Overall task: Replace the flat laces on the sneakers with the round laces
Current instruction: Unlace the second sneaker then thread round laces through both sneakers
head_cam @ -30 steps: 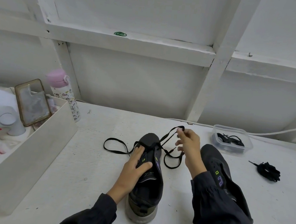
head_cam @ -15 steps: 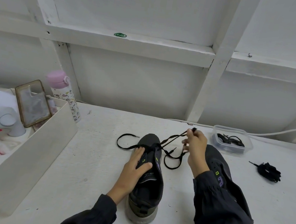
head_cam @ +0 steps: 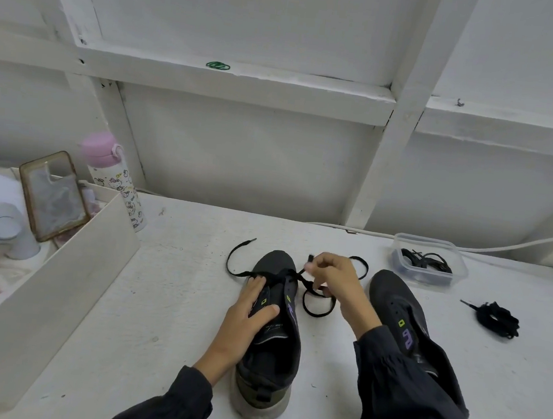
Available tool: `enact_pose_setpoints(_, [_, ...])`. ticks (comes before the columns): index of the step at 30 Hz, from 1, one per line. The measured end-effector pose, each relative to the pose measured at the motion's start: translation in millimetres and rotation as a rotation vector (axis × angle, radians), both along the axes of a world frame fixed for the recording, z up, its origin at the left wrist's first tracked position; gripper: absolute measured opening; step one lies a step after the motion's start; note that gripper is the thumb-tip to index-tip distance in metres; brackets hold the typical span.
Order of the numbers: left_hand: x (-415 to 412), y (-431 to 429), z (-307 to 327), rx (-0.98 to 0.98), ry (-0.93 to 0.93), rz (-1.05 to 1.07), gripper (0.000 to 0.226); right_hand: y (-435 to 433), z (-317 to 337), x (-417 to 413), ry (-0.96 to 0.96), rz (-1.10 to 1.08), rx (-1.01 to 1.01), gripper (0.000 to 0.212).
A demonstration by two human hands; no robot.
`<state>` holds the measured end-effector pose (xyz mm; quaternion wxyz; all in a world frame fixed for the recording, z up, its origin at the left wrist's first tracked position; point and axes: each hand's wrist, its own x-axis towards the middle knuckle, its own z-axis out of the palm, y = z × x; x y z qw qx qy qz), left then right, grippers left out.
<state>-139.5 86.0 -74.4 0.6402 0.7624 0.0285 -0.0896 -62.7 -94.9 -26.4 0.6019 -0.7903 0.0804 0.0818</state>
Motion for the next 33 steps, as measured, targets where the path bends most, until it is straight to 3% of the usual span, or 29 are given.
enact_pose_setpoints(4, [-1,-1,2,-0.016,0.003,0.002,0.075,-4,-3,3,-0.067,-0.303,0.128,0.021])
enact_pose_setpoints(8, [-1,-1,3,-0.017,0.004,0.02,0.087,8,-8,-9,0.072,-0.035,0.038,0.034])
enact_pose_setpoints(10, [-1,-1,3,-0.018,0.004,0.022,0.093,14,-9,-15,0.054,0.045,0.015,0.042])
enact_pose_setpoints(14, [-1,-1,4,-0.012,0.004,0.017,0.081,19,-11,-12,0.005,0.081,-0.064,0.033])
enact_pose_setpoints(16, [-1,-1,4,-0.008,0.007,0.01,0.079,15,-9,-4,-0.029,-0.023,-0.031,0.026])
enact_pose_setpoints(19, [-2,-1,3,-0.015,0.012,0.008,0.077,4,-2,7,-0.109,-0.373,0.161,0.022])
enact_pose_setpoints(21, [-2,-1,2,-0.022,0.008,0.012,0.072,1,2,7,-0.103,-0.463,0.266,0.022])
enact_pose_setpoints(25, [-2,-1,2,-0.016,0.006,0.017,0.081,9,-4,-7,0.1,-0.122,0.111,0.038])
enact_pose_setpoints(27, [-1,-1,2,-0.015,0.0,0.027,0.081,17,-9,-15,0.095,0.004,0.069,0.04])
enact_pose_setpoints(33, [0,-1,1,-0.009,-0.007,0.022,0.081,16,-9,-10,-0.032,0.041,-0.021,0.029])
